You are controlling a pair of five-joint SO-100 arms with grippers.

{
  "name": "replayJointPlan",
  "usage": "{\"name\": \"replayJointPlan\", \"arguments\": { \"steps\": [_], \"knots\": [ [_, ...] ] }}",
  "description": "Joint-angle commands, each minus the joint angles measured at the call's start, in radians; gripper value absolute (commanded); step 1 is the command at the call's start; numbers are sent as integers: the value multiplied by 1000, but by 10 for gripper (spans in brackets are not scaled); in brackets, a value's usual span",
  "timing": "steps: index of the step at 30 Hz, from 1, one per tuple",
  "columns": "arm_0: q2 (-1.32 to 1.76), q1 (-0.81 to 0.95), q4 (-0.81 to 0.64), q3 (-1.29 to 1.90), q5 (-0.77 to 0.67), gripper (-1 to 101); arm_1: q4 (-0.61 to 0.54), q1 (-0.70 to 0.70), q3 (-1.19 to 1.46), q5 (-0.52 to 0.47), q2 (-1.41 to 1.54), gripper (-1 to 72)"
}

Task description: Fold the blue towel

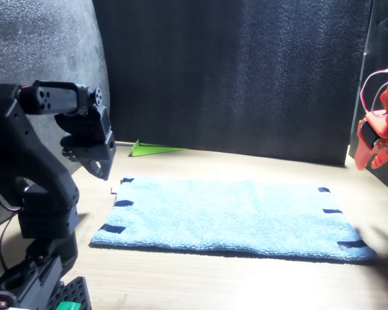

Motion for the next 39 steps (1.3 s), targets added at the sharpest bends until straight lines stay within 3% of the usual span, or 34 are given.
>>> {"name": "replayJointPlan", "arguments": {
  "steps": [1,22,39],
  "knots": [
    [15,29,31,-41,-3,86,44,14,-71,17,-103,164],
    [-91,-149,26,-61,-66,160,-5,91,35,66,-143,166],
    [-46,-144,54,-11,-57,183,-2,138,71,69,-158,167]
  ]
}}
